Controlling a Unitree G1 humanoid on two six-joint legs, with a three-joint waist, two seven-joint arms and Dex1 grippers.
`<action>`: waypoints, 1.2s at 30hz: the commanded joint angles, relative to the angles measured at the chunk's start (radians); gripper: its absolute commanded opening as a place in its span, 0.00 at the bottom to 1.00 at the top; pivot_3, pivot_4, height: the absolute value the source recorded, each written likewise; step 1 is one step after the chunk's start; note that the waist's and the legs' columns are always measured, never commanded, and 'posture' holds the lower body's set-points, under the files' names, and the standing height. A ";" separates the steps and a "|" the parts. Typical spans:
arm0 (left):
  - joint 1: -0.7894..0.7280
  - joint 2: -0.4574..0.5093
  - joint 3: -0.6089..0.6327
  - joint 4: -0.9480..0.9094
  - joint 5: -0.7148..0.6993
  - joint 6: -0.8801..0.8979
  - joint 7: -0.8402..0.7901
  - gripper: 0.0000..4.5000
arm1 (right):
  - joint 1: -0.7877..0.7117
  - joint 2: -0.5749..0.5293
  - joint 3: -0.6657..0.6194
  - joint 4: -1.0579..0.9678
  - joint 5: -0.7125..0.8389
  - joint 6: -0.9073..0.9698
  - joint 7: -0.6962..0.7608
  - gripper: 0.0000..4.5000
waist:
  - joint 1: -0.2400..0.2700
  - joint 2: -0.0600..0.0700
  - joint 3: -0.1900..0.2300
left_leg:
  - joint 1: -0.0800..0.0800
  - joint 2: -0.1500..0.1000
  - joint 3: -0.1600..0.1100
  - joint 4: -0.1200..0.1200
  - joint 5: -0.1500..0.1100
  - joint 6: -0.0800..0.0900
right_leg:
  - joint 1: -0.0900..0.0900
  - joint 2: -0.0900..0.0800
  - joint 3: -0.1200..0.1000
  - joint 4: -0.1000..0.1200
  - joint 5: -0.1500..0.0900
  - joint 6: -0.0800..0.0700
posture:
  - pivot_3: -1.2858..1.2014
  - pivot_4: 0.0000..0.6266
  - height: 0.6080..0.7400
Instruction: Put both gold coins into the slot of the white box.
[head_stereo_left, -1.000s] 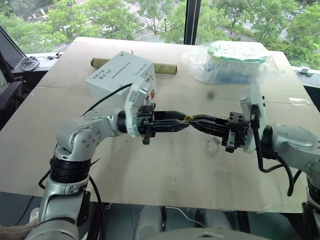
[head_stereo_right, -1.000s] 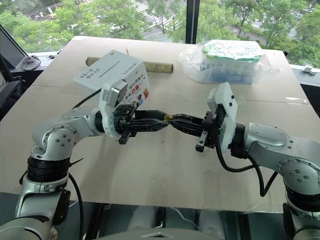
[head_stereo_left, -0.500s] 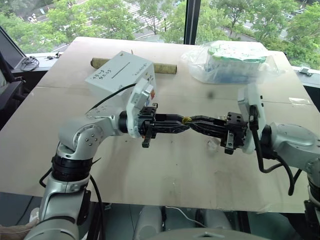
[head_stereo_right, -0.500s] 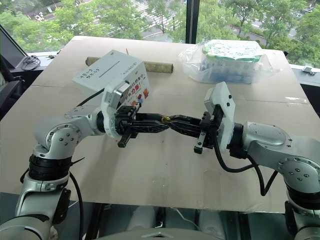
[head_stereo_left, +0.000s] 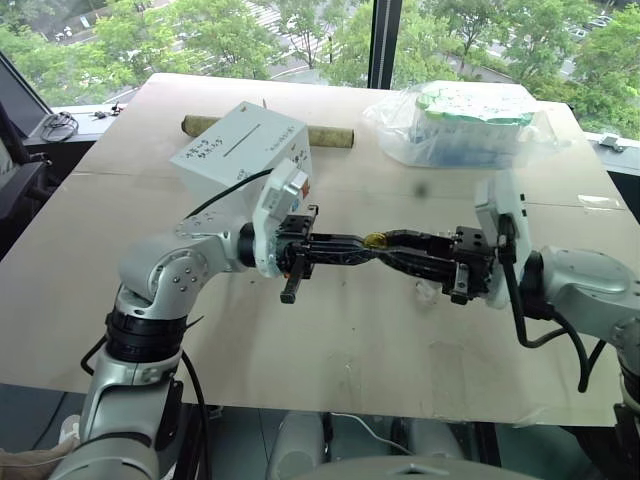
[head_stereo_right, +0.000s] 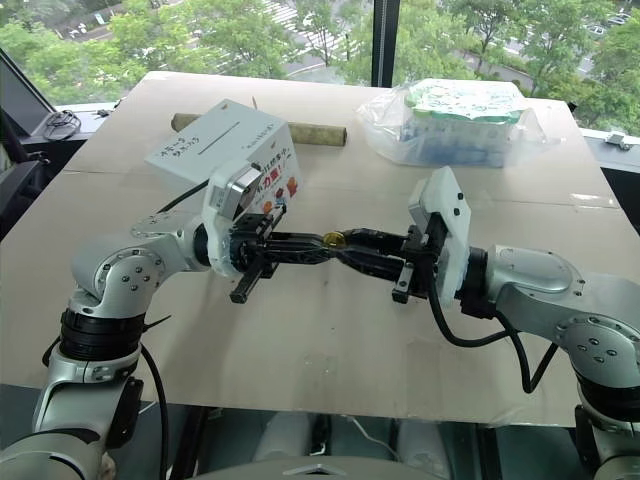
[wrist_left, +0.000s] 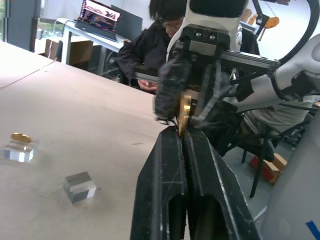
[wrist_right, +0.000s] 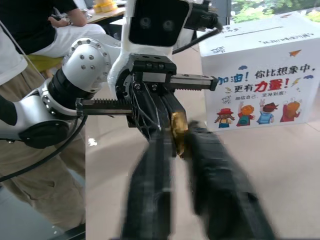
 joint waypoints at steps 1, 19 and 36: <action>0.006 0.007 0.064 -0.023 -0.019 -0.017 0.039 0.00 | 0.005 -0.028 -0.050 -0.012 -0.012 -0.041 0.038 0.54 | 0.000 0.000 0.000 | 0.000 0.000 0.000 0.000 0.000 0.000 | 0.000 0.000 0.000 0.000 0.000 0.000 | 0.52 0.24 1.00; -0.102 0.050 0.281 -0.059 0.246 -0.104 0.669 0.00 | -0.124 -0.095 -0.062 0.055 -0.331 -0.118 0.098 0.94 | 0.003 -0.005 0.007 | -0.001 0.000 -0.001 0.000 0.000 0.000 | 0.000 0.000 -0.001 0.000 0.000 0.000 | 0.52 0.24 1.00; -0.313 0.199 0.071 0.222 0.530 0.100 0.739 0.00 | -0.114 -0.126 -0.104 -0.013 -0.349 -0.110 0.118 0.94 | 0.001 -0.005 0.008 | -0.014 -0.001 -0.005 0.003 0.000 0.000 | -0.009 0.000 -0.008 0.003 0.000 0.001 | 0.52 0.24 1.00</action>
